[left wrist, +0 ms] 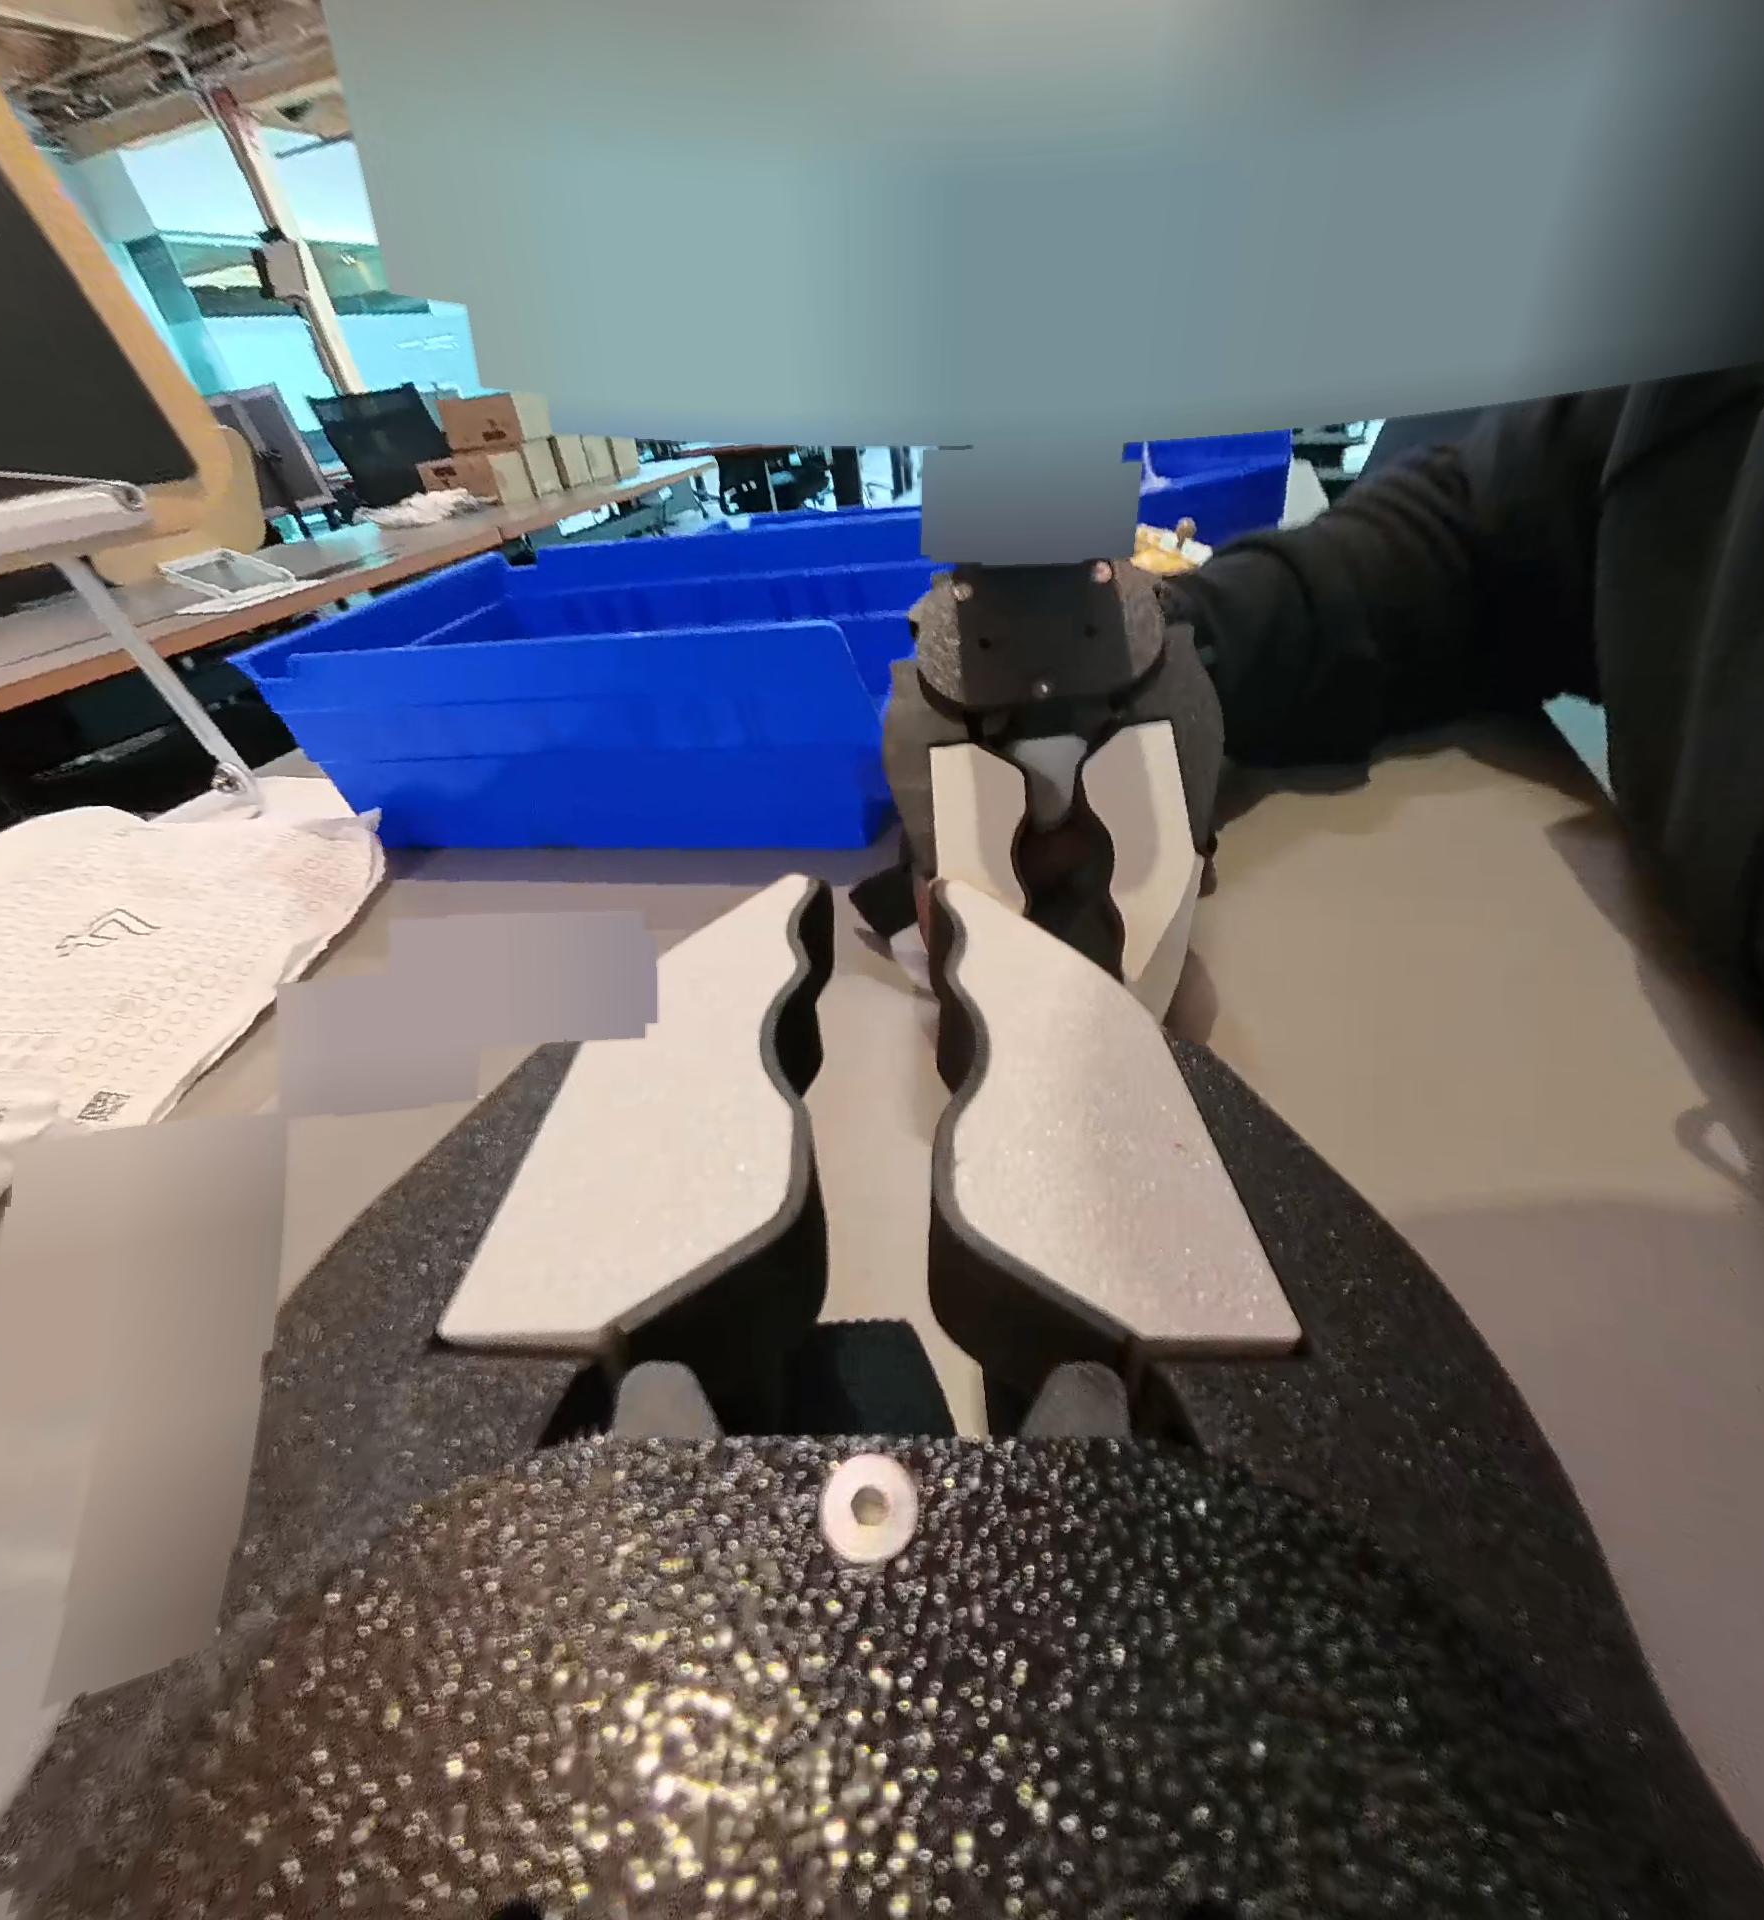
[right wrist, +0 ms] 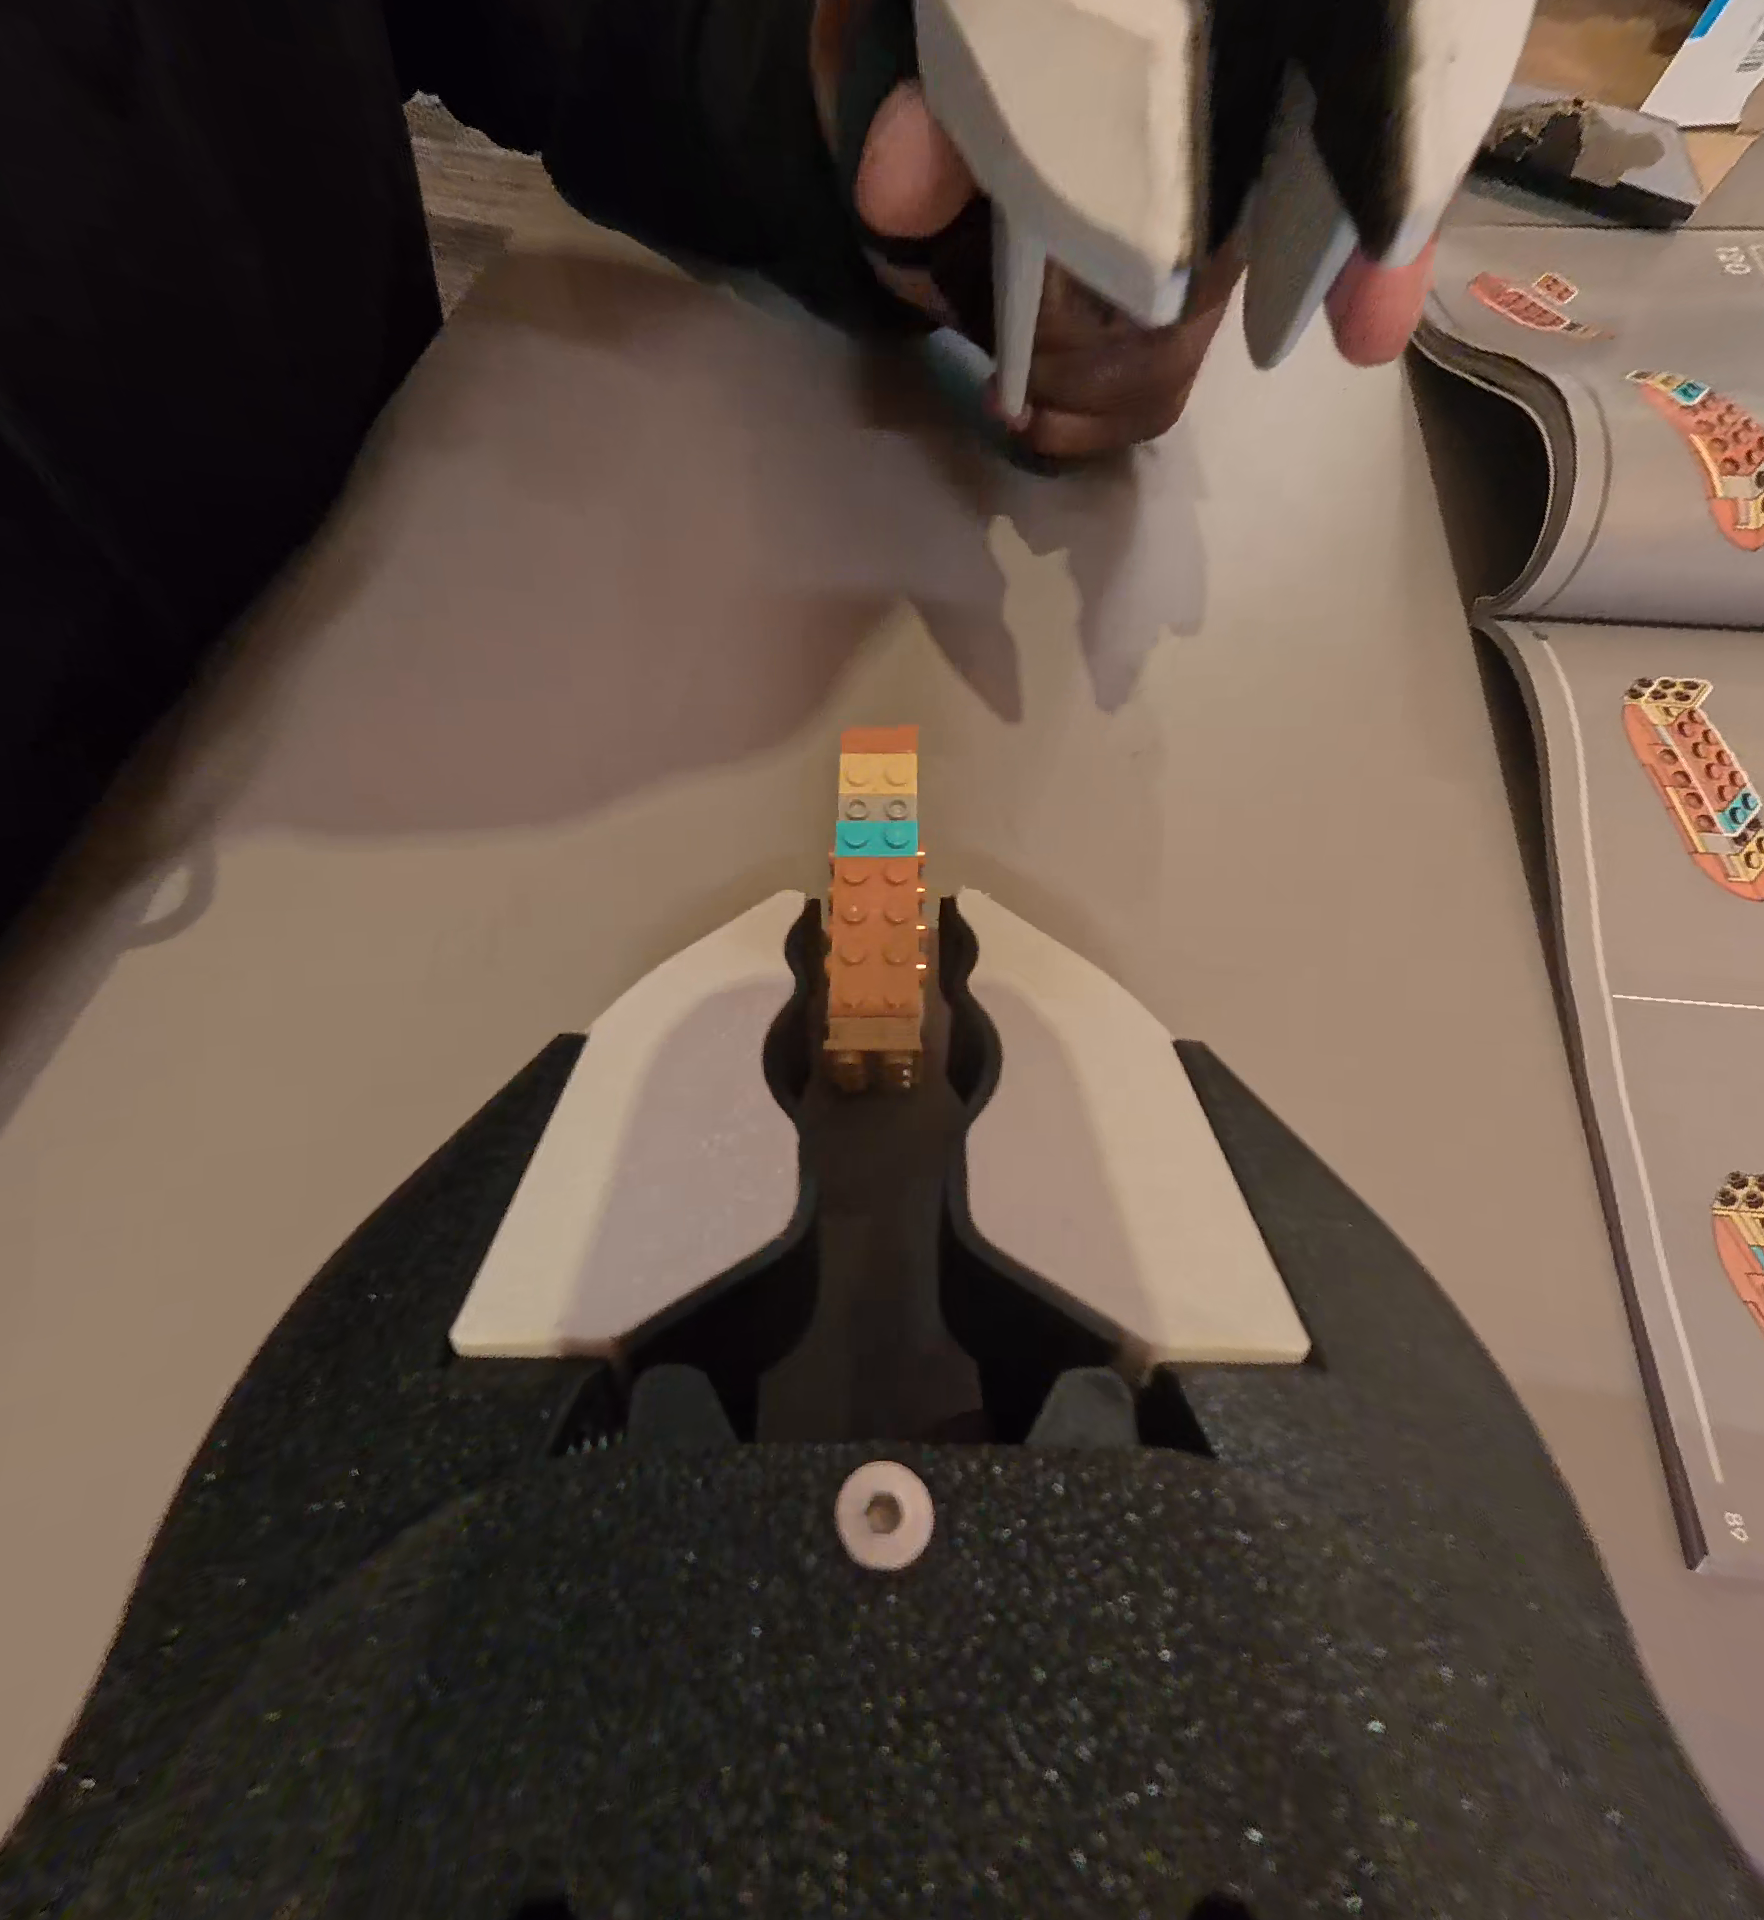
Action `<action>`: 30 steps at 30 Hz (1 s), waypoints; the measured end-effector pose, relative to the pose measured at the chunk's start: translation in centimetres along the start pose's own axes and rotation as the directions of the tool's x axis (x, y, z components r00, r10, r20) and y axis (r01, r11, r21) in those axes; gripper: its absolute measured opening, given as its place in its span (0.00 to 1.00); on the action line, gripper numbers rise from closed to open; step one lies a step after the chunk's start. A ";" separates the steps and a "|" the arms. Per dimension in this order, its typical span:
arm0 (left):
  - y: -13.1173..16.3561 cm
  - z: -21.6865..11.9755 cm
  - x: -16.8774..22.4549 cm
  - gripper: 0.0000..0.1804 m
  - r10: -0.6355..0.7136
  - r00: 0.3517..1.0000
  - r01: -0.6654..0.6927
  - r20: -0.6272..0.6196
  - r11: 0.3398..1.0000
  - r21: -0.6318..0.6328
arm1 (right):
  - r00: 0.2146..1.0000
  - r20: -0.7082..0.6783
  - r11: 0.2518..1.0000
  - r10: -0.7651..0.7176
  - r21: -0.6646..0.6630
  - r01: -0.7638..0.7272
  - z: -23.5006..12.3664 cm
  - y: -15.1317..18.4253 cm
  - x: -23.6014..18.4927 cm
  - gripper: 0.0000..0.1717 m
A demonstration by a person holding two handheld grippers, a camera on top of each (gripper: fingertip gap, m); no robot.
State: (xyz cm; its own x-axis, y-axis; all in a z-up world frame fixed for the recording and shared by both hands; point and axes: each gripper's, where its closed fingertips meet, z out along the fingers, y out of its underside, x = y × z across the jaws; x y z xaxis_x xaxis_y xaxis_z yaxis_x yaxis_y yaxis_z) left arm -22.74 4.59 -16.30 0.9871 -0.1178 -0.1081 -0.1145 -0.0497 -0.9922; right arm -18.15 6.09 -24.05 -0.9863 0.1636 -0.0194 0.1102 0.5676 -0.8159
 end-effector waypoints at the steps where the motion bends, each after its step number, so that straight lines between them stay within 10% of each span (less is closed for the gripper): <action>1: -0.3 -0.1 -0.3 0.09 -0.018 1.000 0.018 0.011 1.000 0.020 | 1.000 -0.004 1.000 -0.001 0.002 0.001 0.0 0.0 0.0 0.12; 10: -3.3 -0.9 -1.1 0.07 -0.147 0.989 0.139 0.010 0.955 0.260 | 0.998 -0.048 0.995 0.038 0.093 -0.033 -1.0 -1.0 0.9 0.12; 21: -10.3 -1.6 -1.7 0.08 -0.464 0.857 0.474 -0.223 0.542 0.694 | 0.948 -0.317 0.979 0.016 0.199 0.050 -1.5 -6.5 1.0 0.08; 30: -13.4 -1.4 0.4 0.10 -0.403 0.845 0.513 -0.351 0.431 0.742 | 0.957 -0.284 0.963 0.061 0.270 0.018 -2.0 -7.5 -0.1 0.11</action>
State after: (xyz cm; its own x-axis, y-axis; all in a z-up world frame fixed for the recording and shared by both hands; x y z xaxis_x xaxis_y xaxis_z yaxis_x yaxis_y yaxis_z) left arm -20.97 3.84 -2.98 0.8415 -0.4272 0.3307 0.5401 0.6539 -0.5298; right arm -18.65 3.45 -16.76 -0.9024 0.4203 0.0954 0.0549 0.3317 -0.9418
